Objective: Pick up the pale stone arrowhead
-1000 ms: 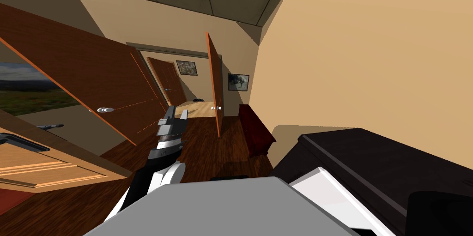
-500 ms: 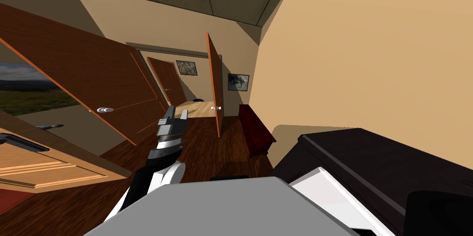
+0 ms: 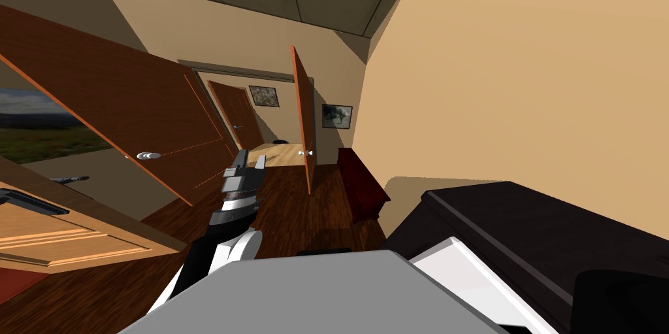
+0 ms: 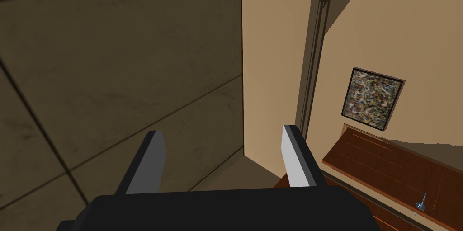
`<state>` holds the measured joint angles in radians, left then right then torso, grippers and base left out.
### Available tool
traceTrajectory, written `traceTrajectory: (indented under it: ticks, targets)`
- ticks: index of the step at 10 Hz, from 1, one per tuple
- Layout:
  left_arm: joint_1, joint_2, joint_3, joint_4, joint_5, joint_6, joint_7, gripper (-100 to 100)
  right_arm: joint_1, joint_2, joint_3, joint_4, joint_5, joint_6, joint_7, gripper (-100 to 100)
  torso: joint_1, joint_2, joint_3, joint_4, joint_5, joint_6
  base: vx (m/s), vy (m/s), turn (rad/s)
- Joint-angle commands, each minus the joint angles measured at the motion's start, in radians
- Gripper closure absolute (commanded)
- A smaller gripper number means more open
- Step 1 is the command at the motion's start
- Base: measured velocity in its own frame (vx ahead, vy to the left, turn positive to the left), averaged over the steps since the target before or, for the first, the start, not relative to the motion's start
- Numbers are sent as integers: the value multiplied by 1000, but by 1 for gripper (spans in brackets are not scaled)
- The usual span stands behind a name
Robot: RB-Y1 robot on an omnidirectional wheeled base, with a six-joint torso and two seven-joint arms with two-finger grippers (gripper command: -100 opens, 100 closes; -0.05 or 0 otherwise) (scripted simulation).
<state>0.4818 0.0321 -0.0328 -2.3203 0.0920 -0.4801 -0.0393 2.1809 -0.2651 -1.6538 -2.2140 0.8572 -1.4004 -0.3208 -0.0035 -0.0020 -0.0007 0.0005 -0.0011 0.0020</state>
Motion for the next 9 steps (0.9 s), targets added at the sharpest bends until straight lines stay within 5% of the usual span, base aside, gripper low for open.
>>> traceTrajectory:
  ticks: [1,4,5,9]
  targets:
    - [0,0,0,0,0,0,0,0,32,12,3,2,-4,-1,-3,-100,0,0,0,0,0,0,0,0,0]
    - [0,0,0,0,0,0,0,0,32,12,3,2,-4,-1,-3,-100,0,0,0,0,0,0,0,0,0]
    - [0,0,0,0,0,0,0,0,-36,1,-42,30,-16,-1,-3,-100,0,0,0,0,0,0,-44,28,3]
    - [0,0,0,0,0,0,0,0,-83,-20,-123,73,-53,-2,-10,-100,5,11,6,3,1,0,-137,64,-4]
